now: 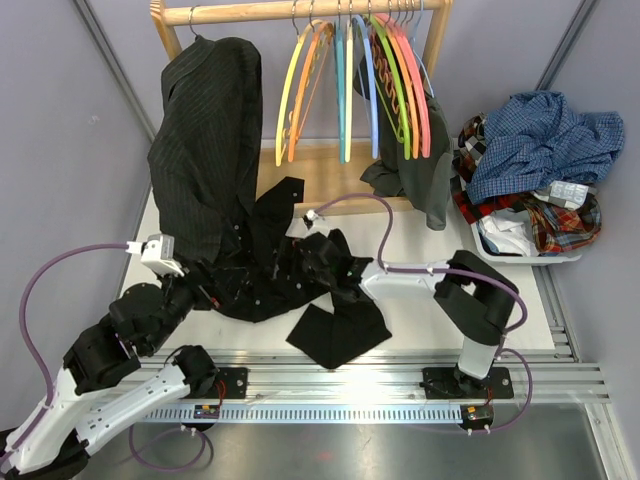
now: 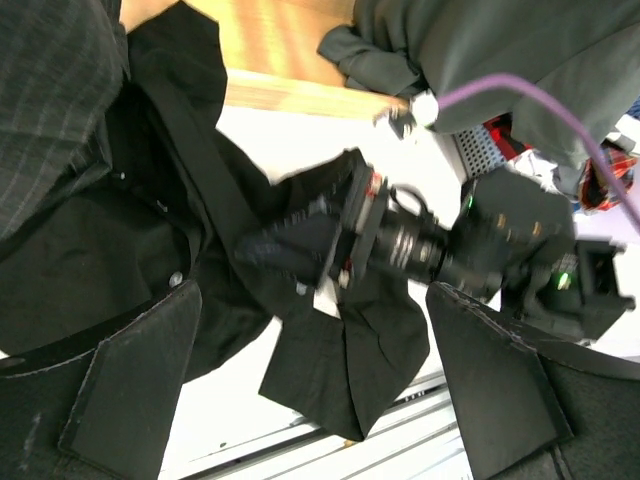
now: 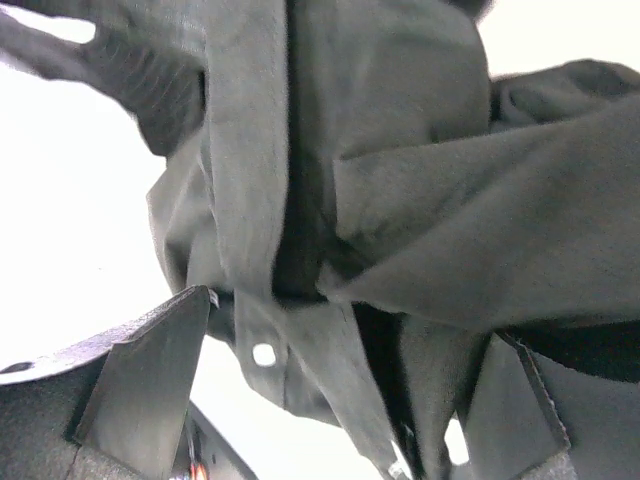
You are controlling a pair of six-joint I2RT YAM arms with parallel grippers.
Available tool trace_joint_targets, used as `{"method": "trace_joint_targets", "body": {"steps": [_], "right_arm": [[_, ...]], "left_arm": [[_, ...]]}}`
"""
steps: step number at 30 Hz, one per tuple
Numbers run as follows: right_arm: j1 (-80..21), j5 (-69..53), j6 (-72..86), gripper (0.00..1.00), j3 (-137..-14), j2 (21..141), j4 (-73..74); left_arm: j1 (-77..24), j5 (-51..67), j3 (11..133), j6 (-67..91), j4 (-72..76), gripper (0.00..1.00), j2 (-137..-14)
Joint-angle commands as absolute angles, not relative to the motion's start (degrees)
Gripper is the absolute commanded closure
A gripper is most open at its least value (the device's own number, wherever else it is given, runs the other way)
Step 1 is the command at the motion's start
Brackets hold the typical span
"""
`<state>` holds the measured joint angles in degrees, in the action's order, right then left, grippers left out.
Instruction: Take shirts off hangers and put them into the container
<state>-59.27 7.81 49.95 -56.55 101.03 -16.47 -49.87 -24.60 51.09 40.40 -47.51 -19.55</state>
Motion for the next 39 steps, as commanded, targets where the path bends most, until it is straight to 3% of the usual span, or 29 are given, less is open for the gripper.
{"method": "trace_joint_targets", "body": {"steps": [1,6,17,24,25,26,29,30,31,39], "right_arm": [[-57.48,6.68,45.53,0.00,-67.12,105.98,-10.49],[-57.65,12.55,40.79,0.01,-91.44,119.25,18.32],[-58.01,17.92,38.93,0.00,-101.42,131.39,32.86],[-57.92,25.91,39.55,0.01,-100.37,136.14,38.84],[-57.75,26.88,39.38,0.07,-100.02,136.32,39.20],[-57.57,27.68,39.38,0.30,-99.76,136.49,39.90],[-56.69,29.53,41.22,0.76,-97.22,135.54,41.66],[-56.52,30.66,42.44,0.96,-93.90,133.27,40.88],[-56.34,31.02,43.06,1.00,-92.21,131.76,40.52],[-56.43,41.03,52.80,1.00,-77.09,112.52,44.81]], "left_arm": [[-50.01,-23.65,49.49,41.66,-45.79,0.01,-18.90],[-50.01,-23.12,48.43,42.01,-44.39,0.01,-19.07],[-50.01,-23.38,48.69,41.48,-43.51,0.01,-19.86],[-50.01,-22.85,47.81,42.10,-43.42,0.01,-19.34],[-50.01,-22.85,47.73,42.19,-43.68,0.01,-19.16],[-50.01,-22.85,47.64,42.27,-43.59,0.01,-18.99],[-50.01,-22.76,47.46,42.28,-43.77,0.01,-18.72],[-50.01,-22.68,47.29,42.36,-43.77,0.01,-18.72],[-50.01,-22.59,47.37,42.36,-43.86,0.01,-18.72],[-50.01,-22.06,47.90,41.57,-44.12,0.01,-19.69]]}}
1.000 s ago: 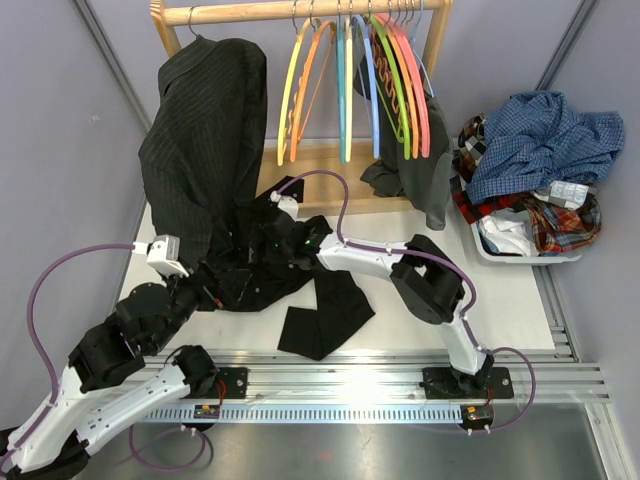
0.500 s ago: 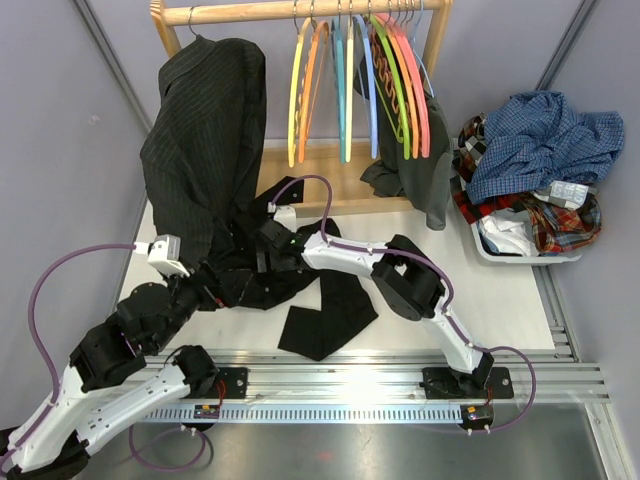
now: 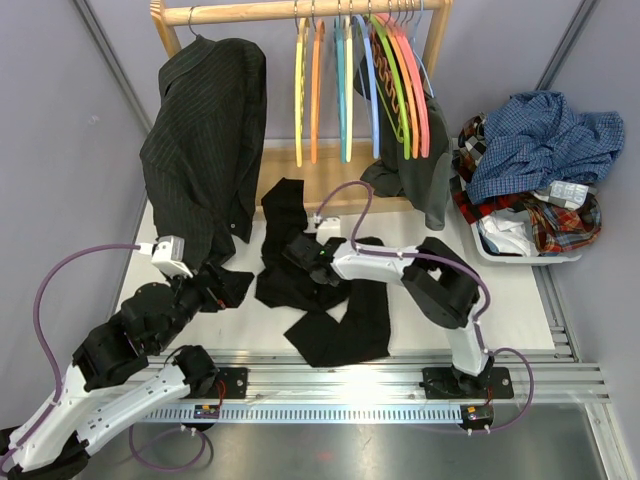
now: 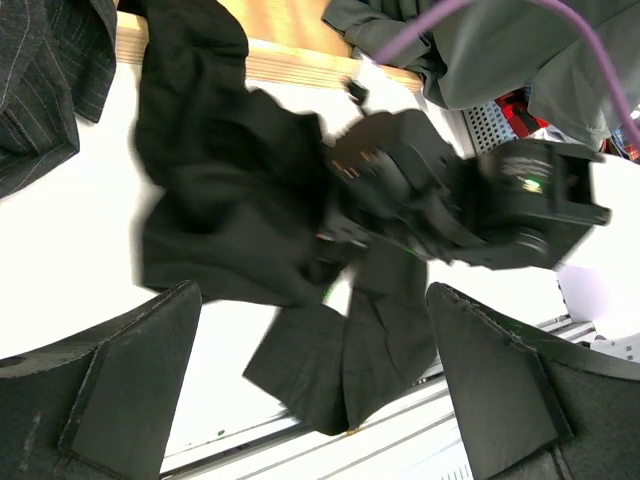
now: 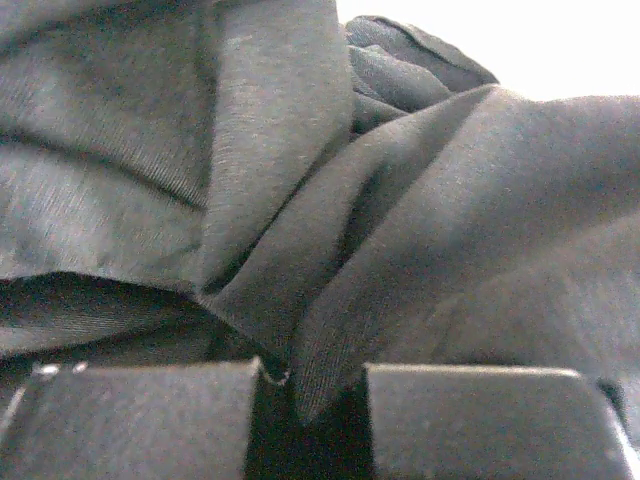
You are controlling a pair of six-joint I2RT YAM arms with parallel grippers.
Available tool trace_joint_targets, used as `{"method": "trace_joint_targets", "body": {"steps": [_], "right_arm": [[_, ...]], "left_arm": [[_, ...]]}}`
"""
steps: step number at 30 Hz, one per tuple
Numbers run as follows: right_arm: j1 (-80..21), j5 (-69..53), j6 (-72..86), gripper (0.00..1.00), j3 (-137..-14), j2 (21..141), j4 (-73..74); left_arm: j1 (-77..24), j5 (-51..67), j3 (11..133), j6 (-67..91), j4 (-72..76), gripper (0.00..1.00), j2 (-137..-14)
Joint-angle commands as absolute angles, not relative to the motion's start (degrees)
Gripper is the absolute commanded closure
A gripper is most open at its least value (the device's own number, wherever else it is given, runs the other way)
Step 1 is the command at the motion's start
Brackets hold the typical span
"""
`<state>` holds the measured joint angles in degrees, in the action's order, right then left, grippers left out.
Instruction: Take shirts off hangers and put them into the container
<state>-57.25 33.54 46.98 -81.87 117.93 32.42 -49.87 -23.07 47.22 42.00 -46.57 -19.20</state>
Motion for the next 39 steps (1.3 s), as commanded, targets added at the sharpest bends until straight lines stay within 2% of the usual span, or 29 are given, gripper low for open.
{"method": "trace_joint_targets", "body": {"steps": [1,4,8,11,16,21,27,31,33,36,39], "right_arm": [[-56.34,42.18,54.65,1.00,-76.30,110.85,46.56],[-56.43,48.41,67.36,1.00,-75.41,104.52,57.10],[-55.90,57.19,83.09,1.00,-77.95,96.79,79.29],[-51.87,60.02,91.46,1.00,-79.36,92.31,90.14],[-40.28,59.06,87.10,1.00,-74.55,80.02,87.28],[-34.02,62.57,92.10,1.00,-74.00,70.50,92.72],[-21.38,65.91,83.17,1.00,-77.34,64.08,90.63],[-12.15,64.43,61.50,1.00,-79.71,60.74,73.62],[-4.42,62.50,53.48,1.00,-79.63,60.12,66.22],[7.68,52.24,38.37,1.00,-80.50,62.13,52.68],[14.47,40.30,38.32,1.00,-86.36,70.38,51.32]], "left_arm": [[-50.01,-21.89,47.99,41.40,-44.12,0.01,-19.86],[-50.01,-20.92,48.16,40.96,-43.77,0.01,-21.44],[-50.01,-19.08,48.95,40.69,-43.07,0.01,-23.46],[-50.01,-16.97,49.66,40.52,-42.19,0.01,-25.74],[-50.01,-15.29,51.76,40.43,-41.31,0.01,-28.30],[-50.01,-14.15,52.38,40.43,-39.82,0.01,-30.84],[-50.01,-11.52,53.79,40.17,-37.62,0.01,-34.45],[-50.01,-10.73,54.67,39.82,-37.09,0.01,-35.33],[-50.01,-10.81,55.02,39.81,-37.26,0.01,-35.25],[-50.01,-10.98,55.02,39.73,-37.09,0.01,-34.72],[-50.10,-10.90,55.28,39.55,-36.83,0.01,-34.80]]}}
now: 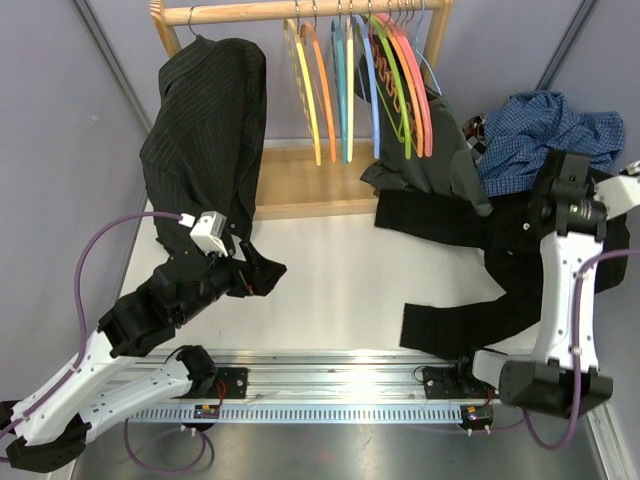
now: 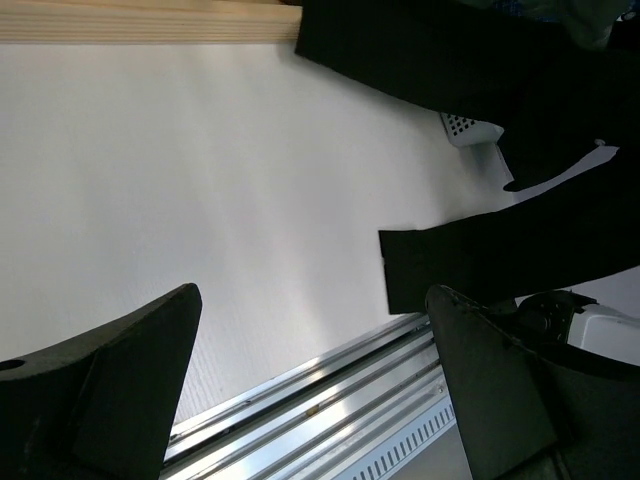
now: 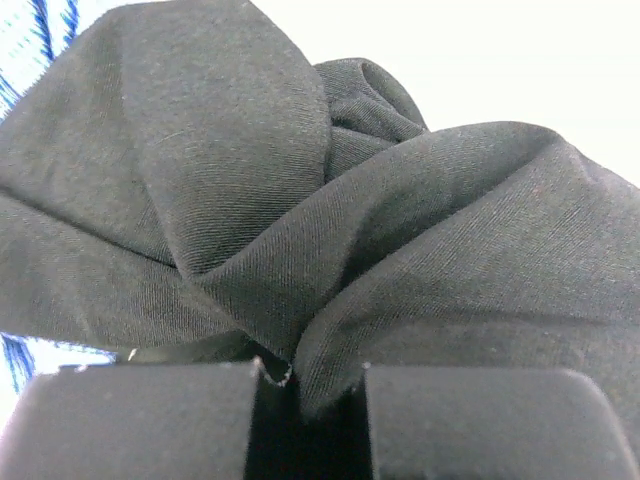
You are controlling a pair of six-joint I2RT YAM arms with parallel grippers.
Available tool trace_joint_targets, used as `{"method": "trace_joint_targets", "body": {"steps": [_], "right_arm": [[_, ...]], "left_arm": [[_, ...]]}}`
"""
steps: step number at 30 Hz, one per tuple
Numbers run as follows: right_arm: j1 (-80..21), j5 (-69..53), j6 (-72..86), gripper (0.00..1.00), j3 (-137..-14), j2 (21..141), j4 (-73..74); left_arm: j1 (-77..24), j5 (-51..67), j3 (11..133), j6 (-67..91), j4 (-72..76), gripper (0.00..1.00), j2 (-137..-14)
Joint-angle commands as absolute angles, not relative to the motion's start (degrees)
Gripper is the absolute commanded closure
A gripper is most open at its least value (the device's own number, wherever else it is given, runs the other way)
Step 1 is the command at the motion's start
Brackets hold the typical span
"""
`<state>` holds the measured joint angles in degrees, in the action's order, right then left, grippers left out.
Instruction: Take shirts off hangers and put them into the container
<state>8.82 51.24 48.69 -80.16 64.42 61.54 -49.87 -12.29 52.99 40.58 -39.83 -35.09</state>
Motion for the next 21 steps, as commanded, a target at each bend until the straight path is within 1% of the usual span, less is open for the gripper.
{"method": "trace_joint_targets", "body": {"steps": [1,3,5,8,9,11,12,14,15,17,19,20,21], "right_arm": [[15.20,37.56,37.80,1.00,-87.79,74.66,50.63],[15.64,30.72,34.56,1.00,-91.64,77.94,47.57],[15.64,27.44,32.88,1.00,-95.25,82.16,44.13],[15.64,22.86,30.94,1.00,-107.63,89.10,44.21],[15.64,20.50,29.46,1.00,-114.45,92.60,43.95],[15.64,19.25,28.48,1.00,-122.92,96.66,44.64],[15.64,18.73,27.61,1.00,-131.31,100.51,45.43],[15.64,17.50,26.72,1.00,-140.14,104.66,45.62],[15.64,15.14,25.67,1.00,-148.36,108.42,44.75],[15.99,12.32,25.93,1.00,-157.01,111.43,42.38],[16.17,10.55,26.19,1.00,-157.42,111.80,34.05],[16.17,10.20,26.54,1.00,-155.85,110.84,29.75],[16.35,9.50,26.98,1.00,-150.96,108.22,20.31]], "left_arm": [[-50.01,-10.72,55.54,39.38,-36.83,0.01,-34.98],[-50.01,-10.46,56.51,39.11,-36.83,0.01,-35.51],[-50.10,-10.46,56.69,38.76,-36.57,0.01,-35.77],[-50.01,-10.55,57.13,38.32,-36.21,0.01,-36.30],[-50.01,-10.46,57.22,38.23,-36.12,0.01,-36.73],[-50.01,-10.28,57.57,38.06,-35.60,0.01,-37.26],[-50.01,-9.94,57.66,38.06,-35.51,0.01,-37.53],[-50.01,-9.93,58.09,37.97,-35.16,0.01,-38.32],[-50.01,-10.02,58.18,37.97,-35.07,0.01,-38.49],[-50.01,-10.02,58.53,37.79,-35.16,0.01,-38.93],[-50.01,-10.11,58.88,37.53,-35.42,0.01,-39.29],[-50.01,-10.19,59.32,37.36,-35.59,0.01,-39.37],[-50.01,-10.54,59.59,37.35,-35.77,0.01,-39.46]]}}
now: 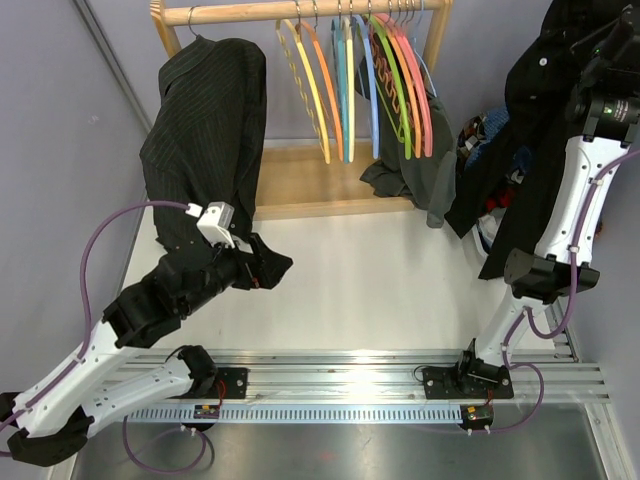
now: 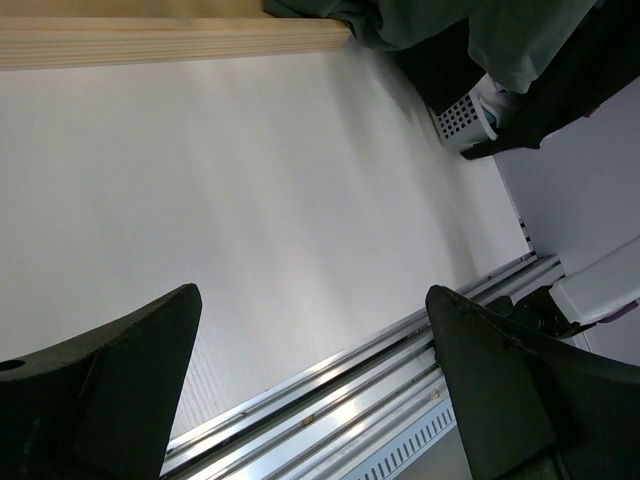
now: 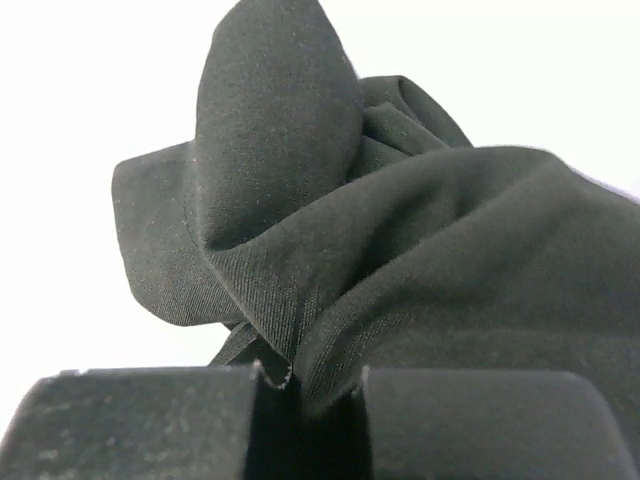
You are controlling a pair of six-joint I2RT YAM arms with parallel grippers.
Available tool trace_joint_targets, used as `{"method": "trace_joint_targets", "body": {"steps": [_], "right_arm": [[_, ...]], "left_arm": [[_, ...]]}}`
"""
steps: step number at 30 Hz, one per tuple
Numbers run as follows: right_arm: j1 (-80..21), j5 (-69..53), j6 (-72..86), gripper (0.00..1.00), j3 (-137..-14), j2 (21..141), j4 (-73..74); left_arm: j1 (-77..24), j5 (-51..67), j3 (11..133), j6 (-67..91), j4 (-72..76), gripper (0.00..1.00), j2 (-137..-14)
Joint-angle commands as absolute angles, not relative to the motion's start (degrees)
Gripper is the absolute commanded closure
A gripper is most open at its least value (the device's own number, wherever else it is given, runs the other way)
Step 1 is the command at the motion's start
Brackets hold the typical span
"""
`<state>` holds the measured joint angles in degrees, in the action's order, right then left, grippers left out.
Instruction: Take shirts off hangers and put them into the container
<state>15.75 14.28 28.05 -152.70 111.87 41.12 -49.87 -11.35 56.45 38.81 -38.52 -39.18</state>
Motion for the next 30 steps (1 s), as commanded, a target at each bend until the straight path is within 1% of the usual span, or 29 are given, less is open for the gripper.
{"method": "trace_joint_targets", "body": {"steps": [1,3,4,5,8,10,13,16,17,20,21,22,23,25,26,28,29,30], "right_arm": [[16.35,9.49,26.98,1.00,-148.73,106.98,15.78],[16.35,10.80,26.89,1.00,-144.86,104.69,4.38],[16.26,11.25,26.55,1.00,-145.37,104.94,1.96],[16.35,12.73,25.50,1.00,-149.37,105.64,0.63],[16.35,14.67,22.95,1.00,-155.90,109.59,-4.20],[16.61,16.61,22.33,1.00,-156.09,110.83,-8.25],[17.31,16.87,21.01,1.00,-153.56,112.41,-8.88],[17.40,17.75,19.95,1.00,-144.96,113.11,-7.04],[17.32,18.19,19.86,1.00,-139.54,113.03,-6.42],[17.23,23.36,21.87,1.00,-131.35,114.34,2.52],[17.23,25.29,22.75,1.00,-130.09,115.91,9.68],[17.23,25.75,23.89,1.00,-128.95,116.71,13.58],[17.05,26.01,26.43,1.00,-124.76,117.24,18.84],[16.88,26.54,29.34,1.00,-119.64,117.95,23.09],[16.79,27.59,32.84,1.00,-114.92,118.04,26.77],[16.52,29.17,36.11,1.00,-112.07,119.26,31.96],[16.35,30.22,38.91,1.00,-111.02,120.05,37.30],[16.43,30.58,39.81,1.00,-111.09,122.41,39.70]], "left_arm": [[-50.01,-10.89,59.76,37.18,-36.29,0.01,-39.38],[-50.01,-11.25,59.77,37.00,-36.30,0.01,-38.94],[-50.01,-11.51,59.68,37.00,-36.39,0.01,-38.76],[-50.01,-11.77,59.33,37.09,-36.39,0.01,-38.24],[-50.01,-12.30,58.63,37.35,-36.12,0.01,-37.44],[-50.01,-12.74,57.83,37.53,-35.77,0.01,-37.09],[-50.01,-12.83,56.78,38.05,-34.98,0.01,-37.00],[-50.01,-12.13,55.73,38.58,-33.93,0.01,-37.61],[-50.01,-11.87,55.72,38.67,-33.84,0.01,-37.70],[-50.01,-11.43,55.20,39.02,-33.49,0.01,-37.97],[-50.01,-11.08,55.02,39.11,-32.96,0.01,-37.88],[-50.01,-10.99,54.85,39.11,-32.96,0.01,-37.79],[-50.01,-10.81,54.23,39.20,-32.61,0.01,-37.71],[-50.01,-10.29,53.70,39.55,-31.64,0.01,-37.70],[-50.01,-9.85,53.27,39.72,-31.47,0.01,-37.44],[-50.01,-9.58,53.00,40.08,-31.20,0.01,-37.35],[-50.01,-9.49,53.09,40.17,-31.29,0.01,-37.01],[-50.01,-9.49,52.91,40.43,-31.64,0.01,-36.83]]}}
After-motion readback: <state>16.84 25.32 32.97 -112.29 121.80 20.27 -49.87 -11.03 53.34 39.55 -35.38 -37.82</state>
